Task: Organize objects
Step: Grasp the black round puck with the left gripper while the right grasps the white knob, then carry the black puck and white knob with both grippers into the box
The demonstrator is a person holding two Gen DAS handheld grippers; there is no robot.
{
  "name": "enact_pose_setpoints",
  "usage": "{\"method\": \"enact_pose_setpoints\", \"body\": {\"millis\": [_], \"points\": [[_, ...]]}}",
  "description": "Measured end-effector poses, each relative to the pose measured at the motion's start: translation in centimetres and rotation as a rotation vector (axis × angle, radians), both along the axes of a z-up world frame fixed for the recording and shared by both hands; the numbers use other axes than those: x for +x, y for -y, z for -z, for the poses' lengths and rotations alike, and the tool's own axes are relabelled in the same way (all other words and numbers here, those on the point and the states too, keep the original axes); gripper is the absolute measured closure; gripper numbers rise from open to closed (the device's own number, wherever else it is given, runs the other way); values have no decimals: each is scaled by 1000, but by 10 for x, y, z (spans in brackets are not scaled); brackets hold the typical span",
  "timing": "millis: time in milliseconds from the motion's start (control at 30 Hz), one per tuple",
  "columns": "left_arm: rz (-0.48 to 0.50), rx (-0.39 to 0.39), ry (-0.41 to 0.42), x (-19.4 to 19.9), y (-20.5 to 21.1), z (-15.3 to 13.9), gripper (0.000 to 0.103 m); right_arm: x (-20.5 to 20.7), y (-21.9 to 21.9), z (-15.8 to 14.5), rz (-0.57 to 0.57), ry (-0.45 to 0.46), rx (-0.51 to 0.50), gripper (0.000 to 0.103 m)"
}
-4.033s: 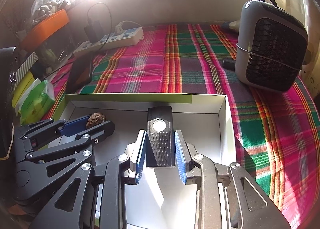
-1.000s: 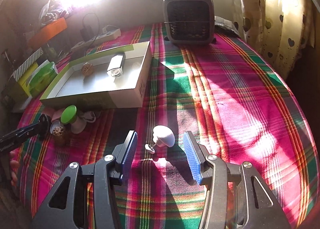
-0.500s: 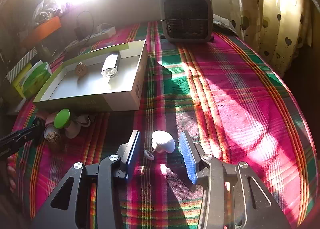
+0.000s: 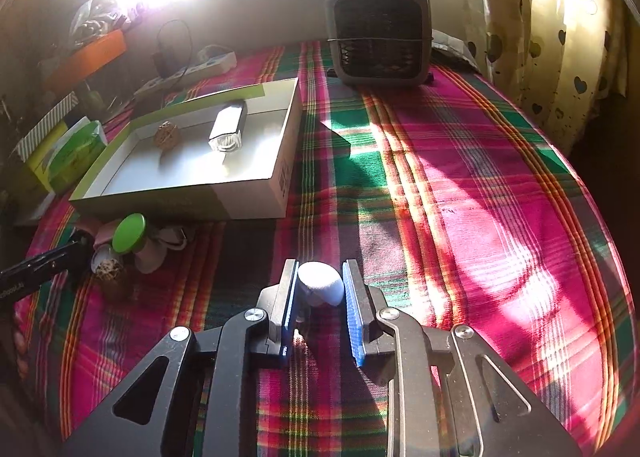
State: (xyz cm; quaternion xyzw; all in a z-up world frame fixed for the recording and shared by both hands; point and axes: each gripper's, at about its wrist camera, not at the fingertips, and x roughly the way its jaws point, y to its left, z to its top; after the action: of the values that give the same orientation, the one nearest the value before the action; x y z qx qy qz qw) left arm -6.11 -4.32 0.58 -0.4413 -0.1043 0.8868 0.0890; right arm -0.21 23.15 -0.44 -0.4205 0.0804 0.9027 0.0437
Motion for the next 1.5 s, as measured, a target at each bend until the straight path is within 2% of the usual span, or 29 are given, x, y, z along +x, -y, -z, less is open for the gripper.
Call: {"method": "enact_pose_setpoints", "body": {"millis": [33, 933, 1500], "points": [[-1, -1, -2, 0, 0, 0, 79, 0, 0, 0, 0, 0, -1, 80], [-2, -22, -43, 8, 0, -8, 79, 4, 12, -1, -34, -12, -13, 80], [24, -22, -86, 16, -6, -23, 79, 7, 23, -15, -77, -54, -18, 80]]}}
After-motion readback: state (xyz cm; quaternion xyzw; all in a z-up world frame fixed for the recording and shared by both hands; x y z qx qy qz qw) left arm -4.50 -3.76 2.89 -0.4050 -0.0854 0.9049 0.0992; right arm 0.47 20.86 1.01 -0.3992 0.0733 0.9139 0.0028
